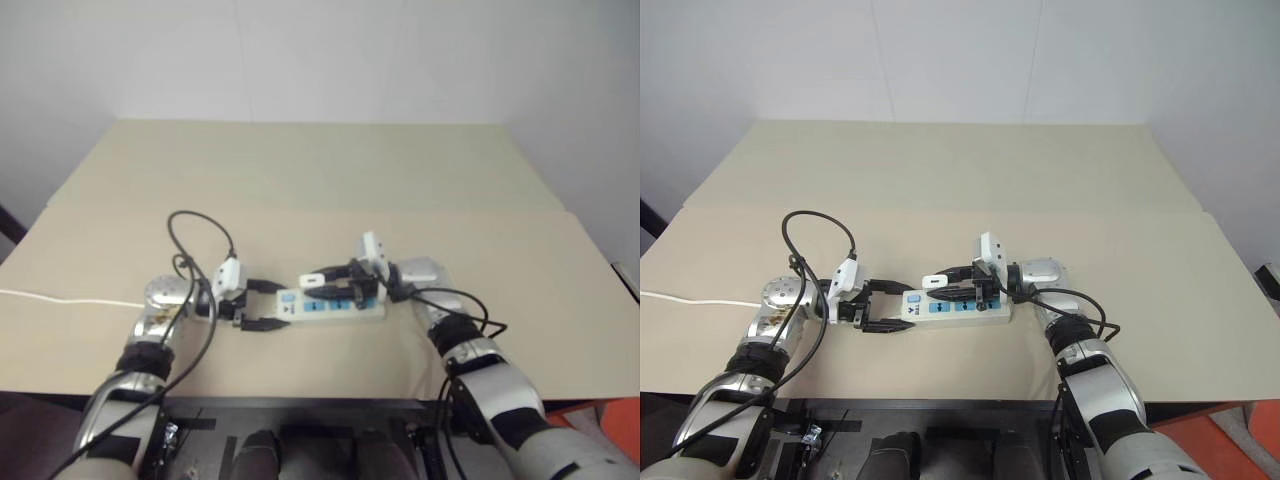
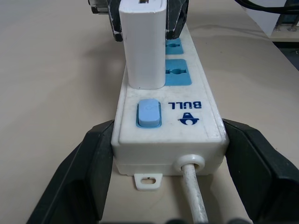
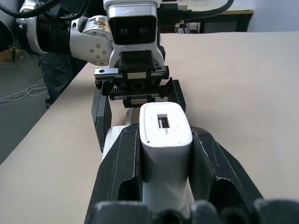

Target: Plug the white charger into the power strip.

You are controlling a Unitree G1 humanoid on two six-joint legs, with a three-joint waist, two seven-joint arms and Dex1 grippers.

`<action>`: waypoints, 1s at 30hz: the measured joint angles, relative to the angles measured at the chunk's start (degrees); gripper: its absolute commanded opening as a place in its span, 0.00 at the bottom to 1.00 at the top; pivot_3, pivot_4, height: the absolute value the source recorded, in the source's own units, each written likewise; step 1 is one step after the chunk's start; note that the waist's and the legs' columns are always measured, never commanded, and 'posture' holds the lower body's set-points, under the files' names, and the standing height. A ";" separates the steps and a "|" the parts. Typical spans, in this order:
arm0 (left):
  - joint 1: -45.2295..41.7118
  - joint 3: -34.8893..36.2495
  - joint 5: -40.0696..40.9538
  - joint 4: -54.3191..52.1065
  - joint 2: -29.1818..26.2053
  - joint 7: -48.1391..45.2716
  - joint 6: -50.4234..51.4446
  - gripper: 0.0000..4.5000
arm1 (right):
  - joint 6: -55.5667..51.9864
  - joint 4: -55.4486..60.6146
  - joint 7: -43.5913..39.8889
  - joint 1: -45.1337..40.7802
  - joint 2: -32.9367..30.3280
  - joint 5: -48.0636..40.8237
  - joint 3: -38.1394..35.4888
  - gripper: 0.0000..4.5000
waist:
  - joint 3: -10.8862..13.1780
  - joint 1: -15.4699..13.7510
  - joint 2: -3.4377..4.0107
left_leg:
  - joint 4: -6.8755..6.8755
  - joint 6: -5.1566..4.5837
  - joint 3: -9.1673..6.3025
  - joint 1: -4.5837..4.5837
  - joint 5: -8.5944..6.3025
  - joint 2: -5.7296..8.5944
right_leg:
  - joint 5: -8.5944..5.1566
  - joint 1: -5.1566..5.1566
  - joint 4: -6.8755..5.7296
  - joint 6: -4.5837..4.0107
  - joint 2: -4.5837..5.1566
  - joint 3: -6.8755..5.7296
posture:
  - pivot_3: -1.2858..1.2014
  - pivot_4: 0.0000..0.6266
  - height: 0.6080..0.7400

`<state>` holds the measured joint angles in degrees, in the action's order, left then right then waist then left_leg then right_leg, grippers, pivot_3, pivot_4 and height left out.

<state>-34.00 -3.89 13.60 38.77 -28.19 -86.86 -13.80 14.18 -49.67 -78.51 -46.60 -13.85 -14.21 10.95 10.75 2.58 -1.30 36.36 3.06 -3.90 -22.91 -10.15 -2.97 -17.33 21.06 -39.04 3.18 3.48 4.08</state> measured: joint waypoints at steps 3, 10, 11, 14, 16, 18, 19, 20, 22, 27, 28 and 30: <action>0.12 -0.01 -0.03 -0.01 -0.32 -0.02 0.00 0.72 | 0.31 -0.74 1.22 -0.03 -0.89 0.76 -0.78 0.78 | -0.17 0.08 -0.26 | -0.05 0.00 0.00 0.03 0.00 -0.03 | 0.00 0.00 0.02 0.00 -0.03 0.00 | 0.52 0.24 1.00; 0.21 -0.01 0.02 -0.09 -0.60 -0.12 0.00 0.72 | 1.48 -1.64 1.66 0.21 -1.10 0.87 -2.68 1.00 | -0.25 0.12 -0.37 | -0.10 0.00 0.00 0.04 0.00 -0.04 | -0.01 -0.01 0.07 0.01 -0.04 0.00 | 0.52 0.24 1.00; 0.21 -0.01 0.02 -0.09 -0.60 -0.14 0.00 0.72 | 1.82 -1.62 1.33 0.30 -1.15 1.00 -2.71 1.00 | -0.25 0.12 -0.37 | -0.11 0.00 0.00 0.04 0.00 -0.04 | -0.02 -0.01 0.08 0.02 -0.04 0.00 | 0.52 0.24 1.00; 0.20 -0.02 0.02 -0.12 -0.60 -0.21 -0.06 0.72 | 3.13 -1.33 0.14 0.46 -1.87 1.17 -2.88 1.00 | -0.25 0.12 -0.37 | -0.13 0.00 0.00 0.03 0.00 -0.04 | -0.02 -0.01 0.11 0.03 -0.04 0.00 | 0.52 0.24 1.00; 0.20 0.00 0.03 -0.12 -0.60 -0.24 -0.09 0.72 | 5.48 -1.00 0.18 1.02 -2.34 1.20 -3.61 1.00 | -0.24 0.11 -0.38 | -0.15 0.00 0.00 0.03 0.00 -0.04 | -0.03 0.00 0.12 0.04 -0.04 0.00 | 0.52 0.24 1.00; 0.19 0.05 0.07 -0.12 -0.67 -0.28 0.00 0.72 | 7.77 -0.66 0.93 1.79 -2.57 1.28 -4.10 1.00 | -0.24 0.14 -0.37 | -0.16 0.00 0.00 0.03 0.00 -0.04 | -0.08 0.00 0.12 0.14 -0.04 0.00 | 0.52 0.24 1.00; 0.18 0.07 0.11 -0.12 -0.67 -0.30 0.14 0.72 | 8.86 -0.19 1.07 2.08 -2.73 1.47 -4.41 1.00 | -0.24 0.14 -0.37 | -0.16 0.00 0.00 0.03 0.00 -0.04 | -0.09 0.00 0.12 0.15 -0.04 0.01 | 0.52 0.24 1.00; 0.16 0.07 0.14 -0.13 -0.66 -0.30 0.21 0.72 | 9.40 0.09 1.15 2.28 -2.95 1.52 -4.78 1.00 | -0.24 0.13 -0.37 | -0.16 0.00 0.00 0.02 0.00 -0.04 | -0.10 0.00 0.12 0.16 -0.04 0.01 | 0.52 0.24 1.00; 0.02 0.05 0.15 -0.20 -0.65 -0.38 0.38 0.72 | 9.72 1.04 0.96 2.67 -3.67 1.51 -5.05 1.00 | -0.22 0.12 -0.36 | -0.16 0.00 0.00 -0.02 0.00 -0.03 | -0.10 0.04 0.12 0.16 -0.04 0.01 | 0.52 0.24 1.00; -0.24 -0.05 0.23 -2.13 -1.26 -2.03 3.94 0.99 | 9.92 3.61 -1.16 4.77 -7.97 1.44 -5.53 1.00 | 0.02 0.04 -0.17 | -0.15 0.00 0.00 -0.31 0.00 -0.03 | -0.07 0.27 0.15 0.12 -0.03 0.00 | 0.52 0.24 1.00; -0.19 -0.04 0.25 -2.22 -1.52 -2.36 4.16 0.99 | 9.92 4.17 -1.39 5.13 -8.47 1.09 -6.03 1.00 | 0.15 0.05 -0.04 | -0.14 0.00 0.00 -0.34 0.00 -0.02 | -0.06 0.29 0.15 0.10 -0.02 0.01 | 0.52 0.24 1.00; -0.16 -0.04 0.74 -3.21 -1.53 -3.44 4.52 0.99 | 9.88 5.14 -1.73 5.30 -9.52 1.02 -6.21 1.00 | 0.27 0.05 0.08 | -0.15 0.01 0.00 -0.38 0.01 -0.02 | -0.06 0.35 0.14 0.10 -0.02 0.00 | 0.52 0.24 1.00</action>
<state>-34.16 -3.93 14.34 35.56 -29.73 -90.30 -9.28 24.06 -44.52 -80.24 -41.30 -23.36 -13.19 4.74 11.02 2.63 -1.22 36.21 3.07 -3.89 -23.29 -10.15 -2.99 -17.39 21.41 -38.89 3.28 3.46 4.09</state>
